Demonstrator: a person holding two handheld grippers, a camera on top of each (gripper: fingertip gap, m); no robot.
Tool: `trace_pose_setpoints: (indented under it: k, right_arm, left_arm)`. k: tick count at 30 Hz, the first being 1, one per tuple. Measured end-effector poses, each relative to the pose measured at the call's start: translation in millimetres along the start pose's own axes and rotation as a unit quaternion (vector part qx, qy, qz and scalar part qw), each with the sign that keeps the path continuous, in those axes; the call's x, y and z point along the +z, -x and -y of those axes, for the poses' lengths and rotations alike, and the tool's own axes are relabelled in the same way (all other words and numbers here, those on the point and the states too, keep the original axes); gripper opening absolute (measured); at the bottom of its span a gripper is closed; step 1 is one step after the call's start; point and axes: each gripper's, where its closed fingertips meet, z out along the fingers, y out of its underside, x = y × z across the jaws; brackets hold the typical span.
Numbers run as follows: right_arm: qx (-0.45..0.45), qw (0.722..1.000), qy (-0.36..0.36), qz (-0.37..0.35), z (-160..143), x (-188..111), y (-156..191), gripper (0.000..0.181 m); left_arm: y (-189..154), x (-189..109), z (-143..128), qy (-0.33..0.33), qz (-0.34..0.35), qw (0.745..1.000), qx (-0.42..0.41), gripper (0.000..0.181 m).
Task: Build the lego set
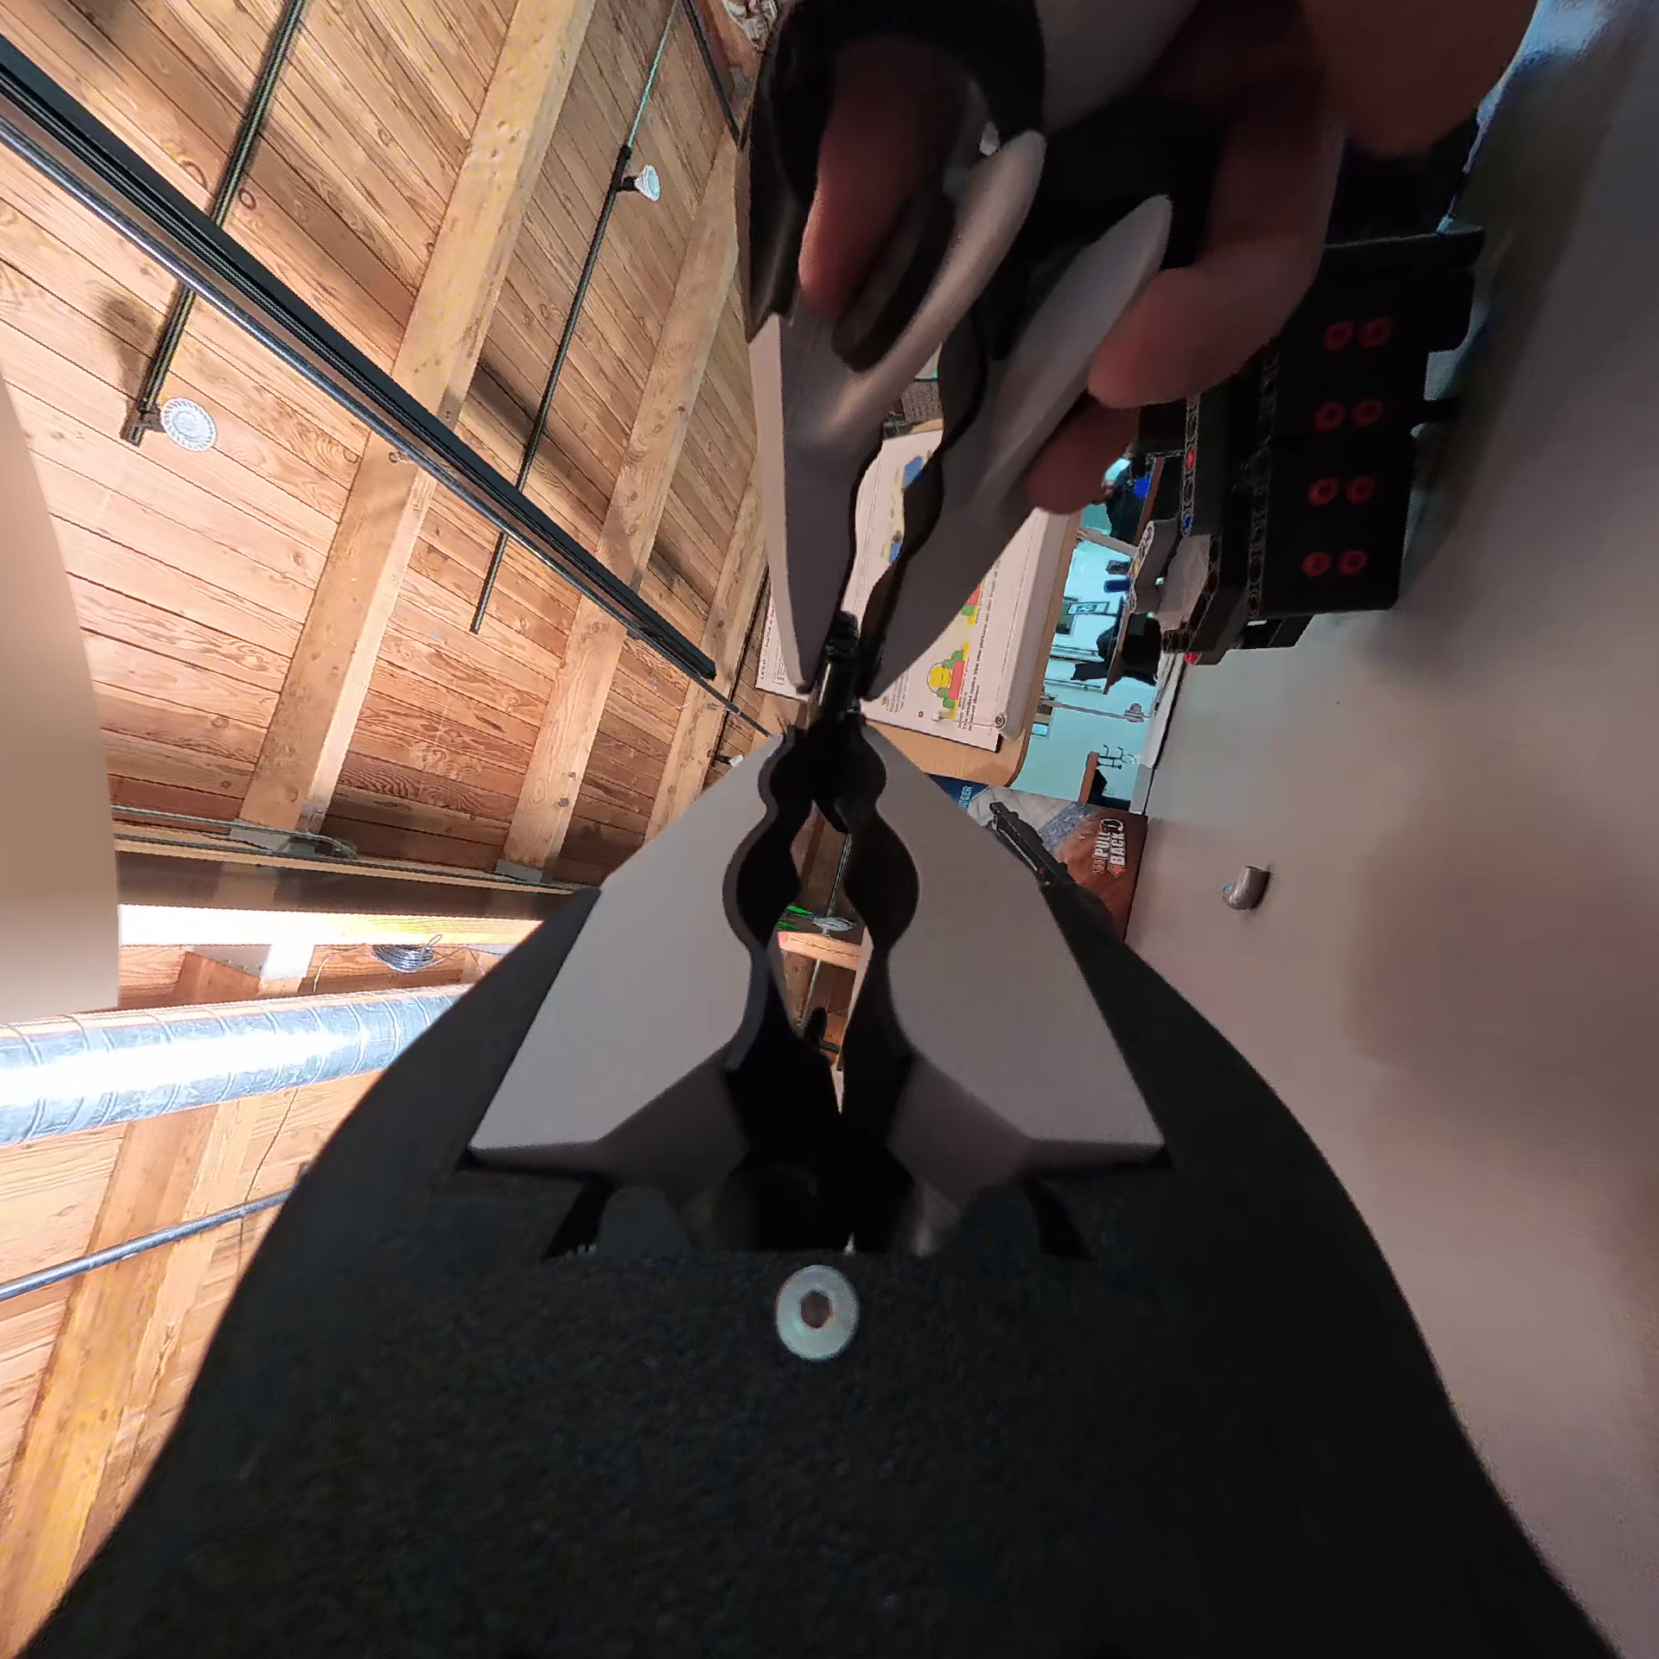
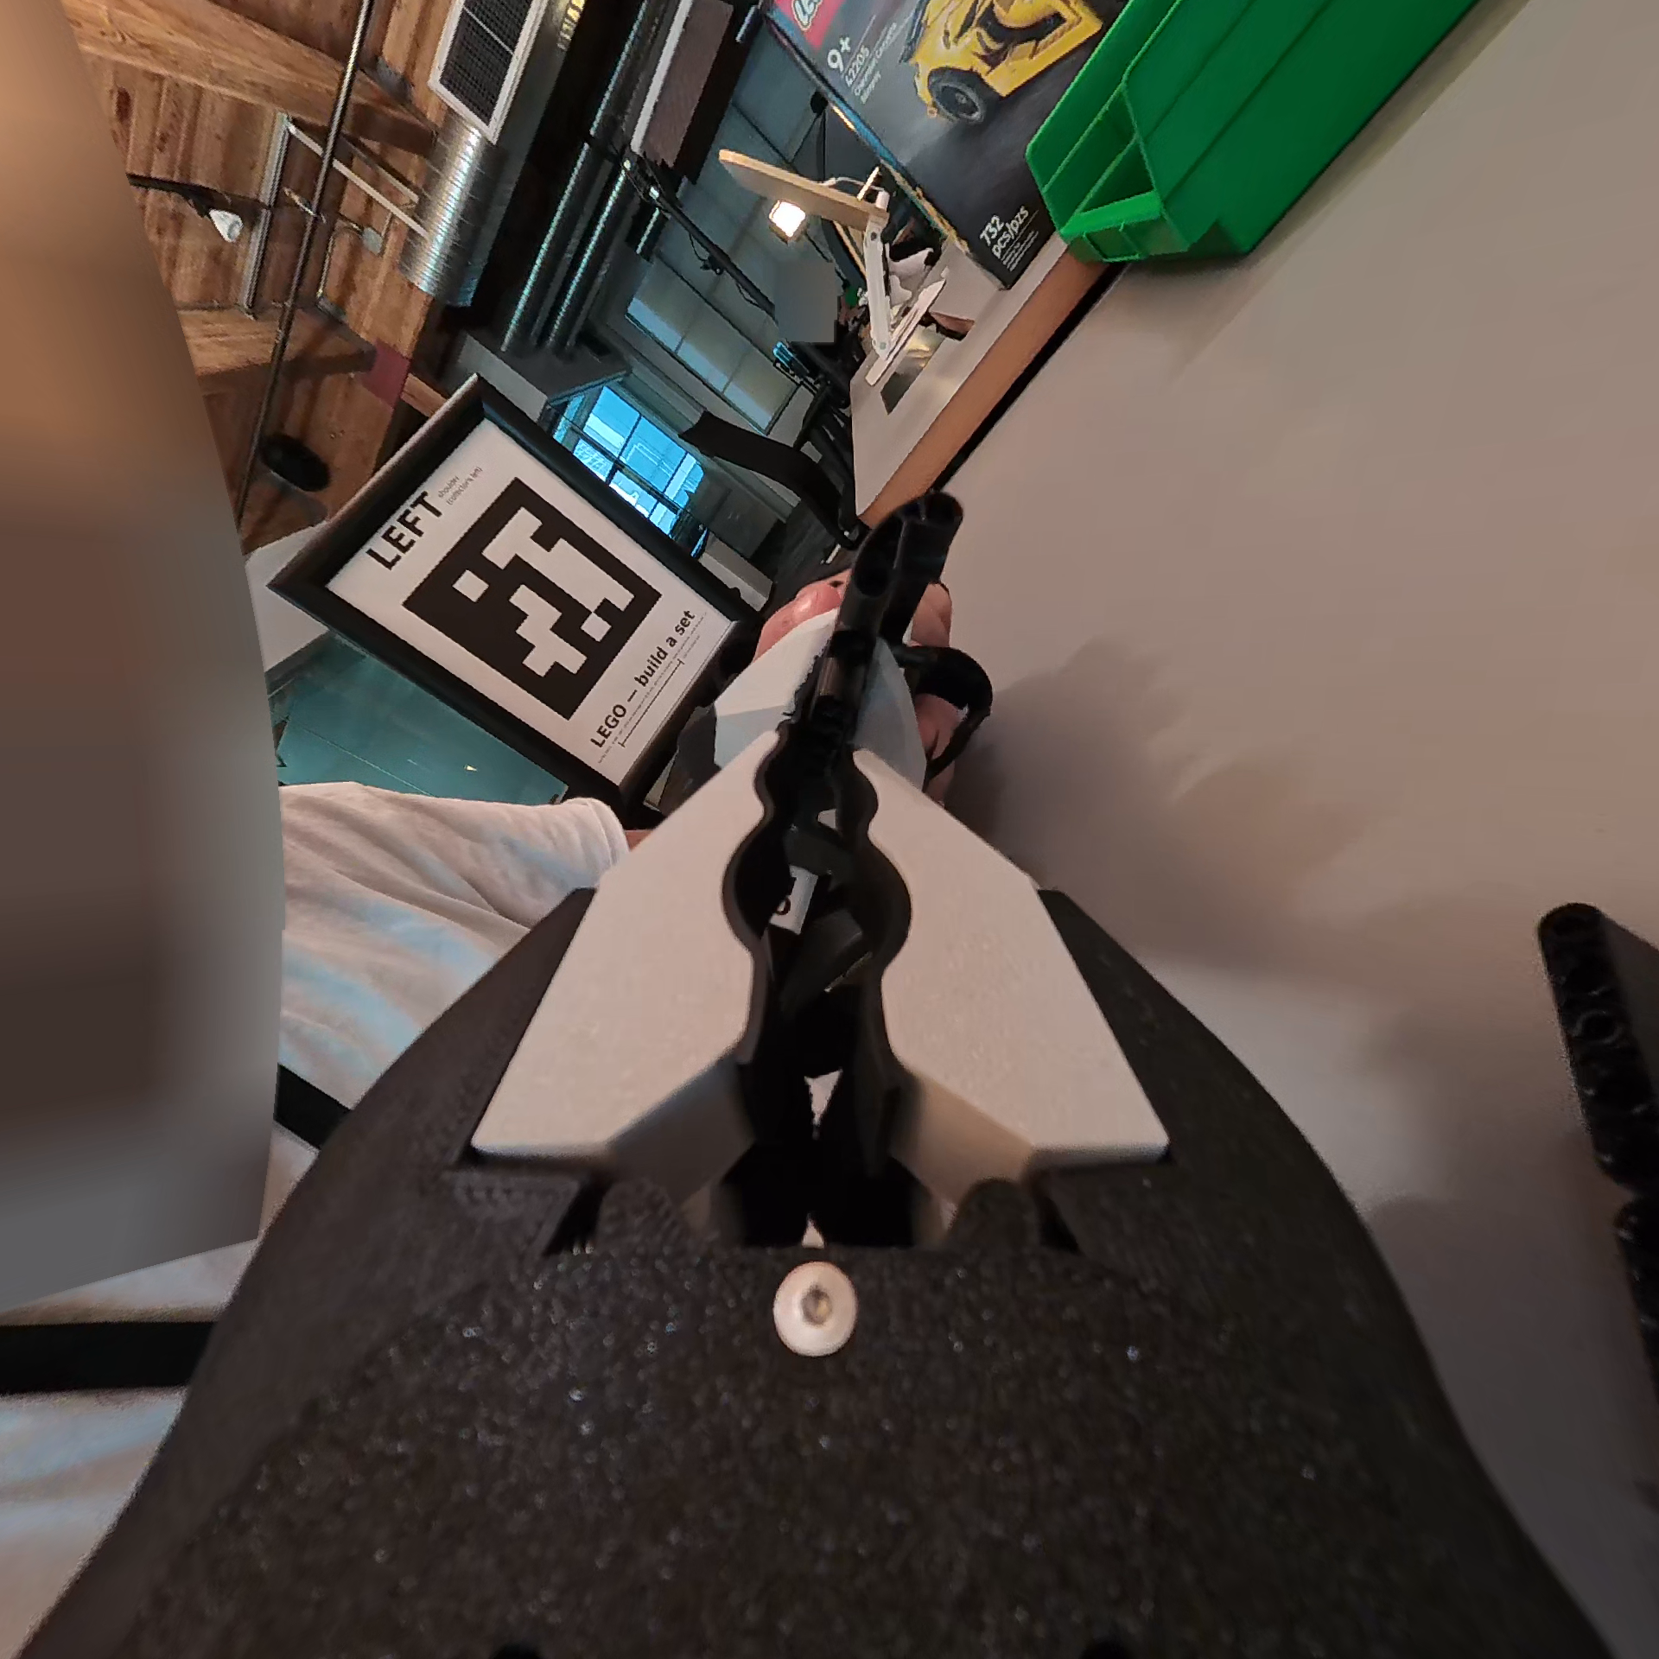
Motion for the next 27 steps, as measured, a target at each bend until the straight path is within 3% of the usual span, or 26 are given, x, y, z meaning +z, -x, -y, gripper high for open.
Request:
trace_pose_setpoints:
  k: [8,11,12,14,16,17,19,23,24,27]
  right_arm:
    - [-0.007,1.000,0.008,0.001,-3.3,-0.5,-1.8,0.007]
    - [-0.029,0.999,-0.007,-0.028,3.6,-19.0,-9.2,0.000]
    - [-0.048,0.997,-0.014,-0.057,8.1,-26.0,-16.5,0.000]
    - [-0.079,0.993,0.000,-0.083,11.3,-22.5,-17.8,0.000]
    - [-0.199,0.967,0.022,-0.158,13.1,-15.6,-26.0,0.002]
    - [-0.270,0.939,0.038,-0.210,13.0,-15.2,-33.5,0.006]
    - [-0.379,0.873,0.070,-0.300,13.1,-15.5,-45.1,0.031]
    - [-0.481,0.793,0.090,-0.364,11.3,-4.0,-51.2,0.040]
    - [-0.476,0.792,0.101,-0.370,8.8,-2.4,-54.3,0.042]
    - [-0.397,0.839,0.099,-0.358,7.2,-2.5,-57.7,0.048]
  left_arm:
    - [-1.4,-1.8,-1.9,-0.004,-0.002,1.000,0.013,0.005]
    - [23.5,-2.1,-54.0,0.075,0.028,0.995,-0.068,0.003]
    - [27.1,-4.0,-62.3,0.080,0.027,0.992,-0.089,0.003]
    - [6.8,0.6,-52.8,0.078,0.000,0.997,-0.021,0.003]
    - [4.9,5.8,-51.5,0.081,0.004,0.997,-0.008,0.004]
    - [5.2,6.4,-54.6,0.083,0.000,0.996,-0.024,0.003]
    - [-4.2,4.8,-51.9,0.075,-0.017,0.997,-0.003,0.003]
    - [-30.4,5.2,-26.8,0.037,-0.060,0.996,0.048,0.004]
    - [-31.8,5.7,-25.6,0.036,-0.064,0.996,0.046,0.005]
    - [-30.2,3.1,-24.2,0.028,-0.058,0.996,0.059,0.005]
